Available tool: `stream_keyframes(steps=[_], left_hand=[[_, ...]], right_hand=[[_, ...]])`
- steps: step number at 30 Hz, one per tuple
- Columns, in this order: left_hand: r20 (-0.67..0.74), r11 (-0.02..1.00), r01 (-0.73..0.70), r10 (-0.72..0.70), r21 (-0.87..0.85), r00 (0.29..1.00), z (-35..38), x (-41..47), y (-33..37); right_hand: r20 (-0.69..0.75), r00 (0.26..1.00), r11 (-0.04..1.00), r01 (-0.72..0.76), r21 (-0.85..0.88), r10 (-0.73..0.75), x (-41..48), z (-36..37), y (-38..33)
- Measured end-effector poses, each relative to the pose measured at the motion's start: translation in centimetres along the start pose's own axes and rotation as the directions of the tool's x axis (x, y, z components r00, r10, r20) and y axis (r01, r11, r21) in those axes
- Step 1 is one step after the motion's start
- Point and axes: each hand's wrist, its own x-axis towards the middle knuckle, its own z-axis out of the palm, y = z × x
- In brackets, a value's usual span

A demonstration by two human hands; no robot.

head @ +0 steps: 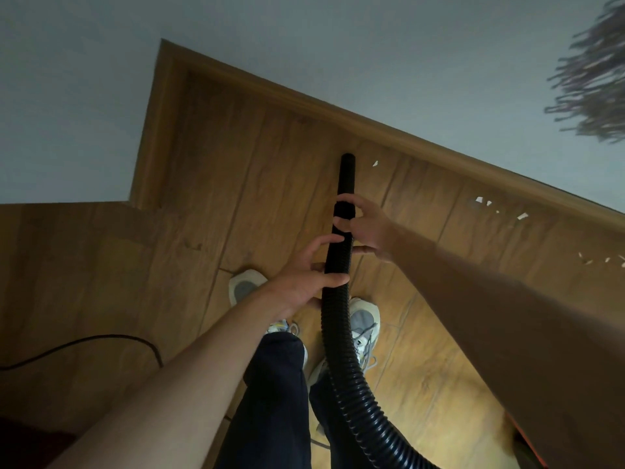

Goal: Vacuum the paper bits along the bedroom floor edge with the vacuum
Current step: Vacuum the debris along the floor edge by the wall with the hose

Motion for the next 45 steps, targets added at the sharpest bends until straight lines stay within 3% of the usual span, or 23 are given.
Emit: stream_keyframes(steps=[26,33,45], left_hand=[[0.032,0.999,0.033,-0.034,0.03,0.999,4.4,1.1,-1.1],[-0.018,0.989,0.012,-0.01,0.149,1.0,4.4,0.6,-2.2],[0.034,0.954,-0.031,0.022,0.297,0.999,4.5,1.2,-1.8]], right_hand=[[-0.027,1.0,0.999,-0.015,0.035,0.016,-1.3,-3.9,3.7],[0.045,0.997,0.997,-0.061,0.038,0.059,-2.0,-3.5,5.2],[-0.056,0.998,0.989,0.006,0.148,0.002,-2.3,-3.7,6.4]])
